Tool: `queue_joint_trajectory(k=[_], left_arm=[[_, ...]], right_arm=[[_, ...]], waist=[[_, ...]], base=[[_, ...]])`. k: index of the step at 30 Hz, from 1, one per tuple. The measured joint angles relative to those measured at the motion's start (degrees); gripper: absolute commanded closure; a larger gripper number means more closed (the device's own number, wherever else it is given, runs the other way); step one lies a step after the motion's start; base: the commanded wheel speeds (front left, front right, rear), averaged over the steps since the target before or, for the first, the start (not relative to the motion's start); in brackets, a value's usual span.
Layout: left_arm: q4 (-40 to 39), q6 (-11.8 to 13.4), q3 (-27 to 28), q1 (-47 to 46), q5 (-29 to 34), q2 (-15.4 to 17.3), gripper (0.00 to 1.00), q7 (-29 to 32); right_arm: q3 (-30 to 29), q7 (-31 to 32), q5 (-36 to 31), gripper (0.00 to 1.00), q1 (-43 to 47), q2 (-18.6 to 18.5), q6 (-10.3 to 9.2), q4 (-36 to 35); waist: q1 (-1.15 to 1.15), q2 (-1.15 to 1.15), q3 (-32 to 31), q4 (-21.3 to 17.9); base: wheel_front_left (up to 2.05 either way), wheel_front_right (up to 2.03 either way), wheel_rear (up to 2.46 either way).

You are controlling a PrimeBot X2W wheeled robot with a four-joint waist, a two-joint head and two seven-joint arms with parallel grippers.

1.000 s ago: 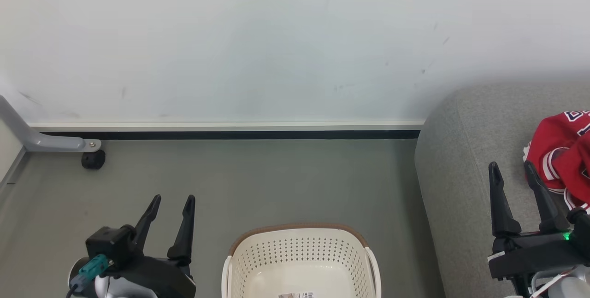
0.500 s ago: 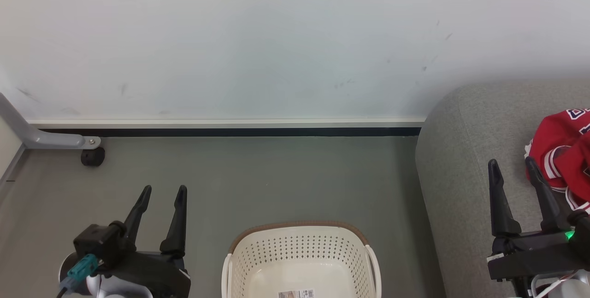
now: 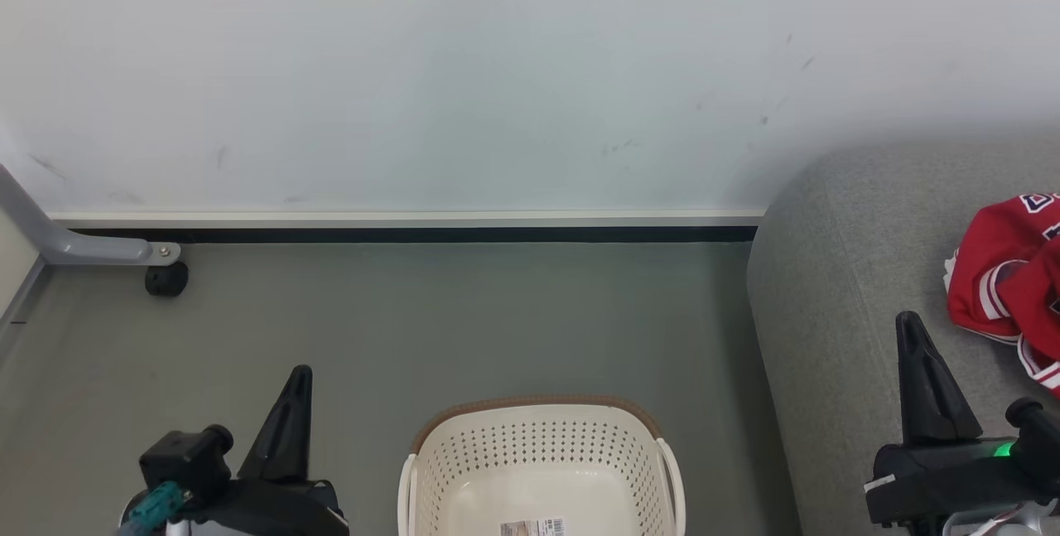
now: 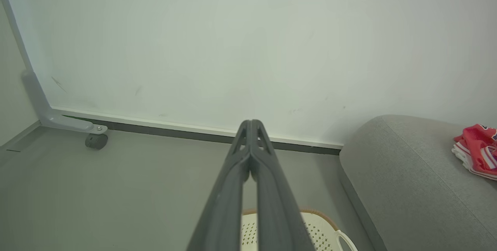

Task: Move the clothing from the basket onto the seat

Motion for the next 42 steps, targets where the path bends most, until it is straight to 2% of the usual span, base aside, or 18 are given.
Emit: queue_joint_trajectory(k=[42], left_arm=[[1.08, -5.53, 11.49, 0.54, -21.65, -5.92, 1.00, 8.60]], right_arm=[[-6.76, 9.05, 29.02, 1.00, -0.62, 4.60, 2.97, 5.38]], waist=[[0.00, 0.00, -0.10, -1.76]], base=[[0.00, 0.00, 0.00]])
